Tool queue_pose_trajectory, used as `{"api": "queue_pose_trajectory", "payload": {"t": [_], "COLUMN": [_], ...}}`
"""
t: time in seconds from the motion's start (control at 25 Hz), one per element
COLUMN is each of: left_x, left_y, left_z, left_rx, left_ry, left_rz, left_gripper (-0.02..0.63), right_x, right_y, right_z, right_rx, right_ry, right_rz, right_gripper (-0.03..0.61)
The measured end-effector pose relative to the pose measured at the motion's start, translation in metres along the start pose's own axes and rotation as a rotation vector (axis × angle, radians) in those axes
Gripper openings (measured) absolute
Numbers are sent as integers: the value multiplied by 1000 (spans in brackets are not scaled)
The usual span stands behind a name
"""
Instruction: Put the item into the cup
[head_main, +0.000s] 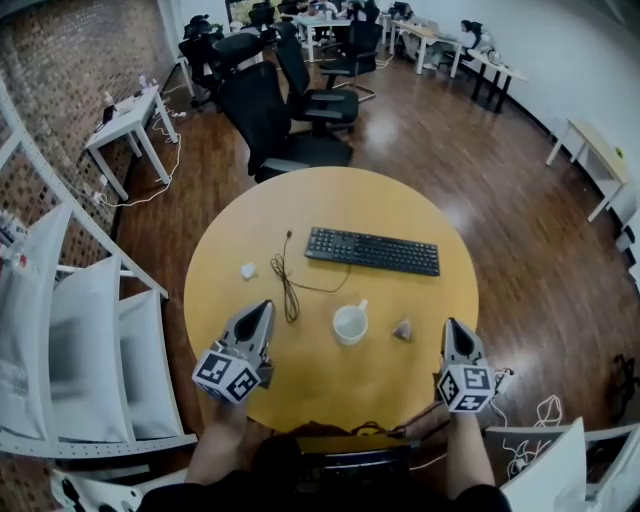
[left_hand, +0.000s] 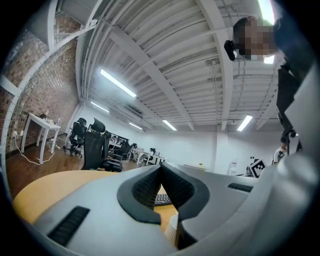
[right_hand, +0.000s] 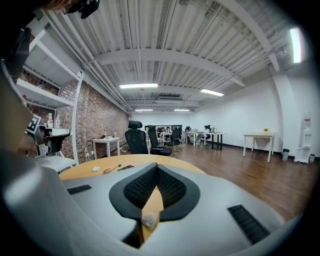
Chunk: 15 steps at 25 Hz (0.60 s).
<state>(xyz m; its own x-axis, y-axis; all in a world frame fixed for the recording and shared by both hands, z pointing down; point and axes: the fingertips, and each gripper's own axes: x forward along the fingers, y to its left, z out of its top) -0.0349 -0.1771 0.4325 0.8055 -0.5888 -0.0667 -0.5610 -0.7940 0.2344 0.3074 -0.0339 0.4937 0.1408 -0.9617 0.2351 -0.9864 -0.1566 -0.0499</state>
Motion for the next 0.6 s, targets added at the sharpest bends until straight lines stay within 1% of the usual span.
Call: {"api": "queue_pose_trajectory", "payload": {"t": [0.2, 0.36, 0.4, 0.44, 0.48, 0.6], "left_x": [-2, -15, -18, -22, -25, -34], "left_y": [-3, -10, -9, -8, -7, -1], "left_z": [-16, -44, -50, -55, -59, -67], "left_rx": [-32, -74, -84, -93, -102, -115], "left_ry": [20, 76, 87, 95, 101, 118], "left_rz": [5, 30, 42, 55, 67, 100], "left_gripper": [-8, -8, -8, -8, -8, -8], "right_x": [15, 28, 32, 35, 38, 46], "right_y": [8, 10, 10, 10, 11, 12], "right_z": [-18, -40, -47, -53, -59, -74], "right_rx": [-33, -11, -4, 2, 6, 5], "right_ry": [50, 116, 135, 153, 170, 211], "right_rz": [21, 40, 47, 55, 63, 81], "right_gripper": [6, 12, 25, 66, 87, 89]}}
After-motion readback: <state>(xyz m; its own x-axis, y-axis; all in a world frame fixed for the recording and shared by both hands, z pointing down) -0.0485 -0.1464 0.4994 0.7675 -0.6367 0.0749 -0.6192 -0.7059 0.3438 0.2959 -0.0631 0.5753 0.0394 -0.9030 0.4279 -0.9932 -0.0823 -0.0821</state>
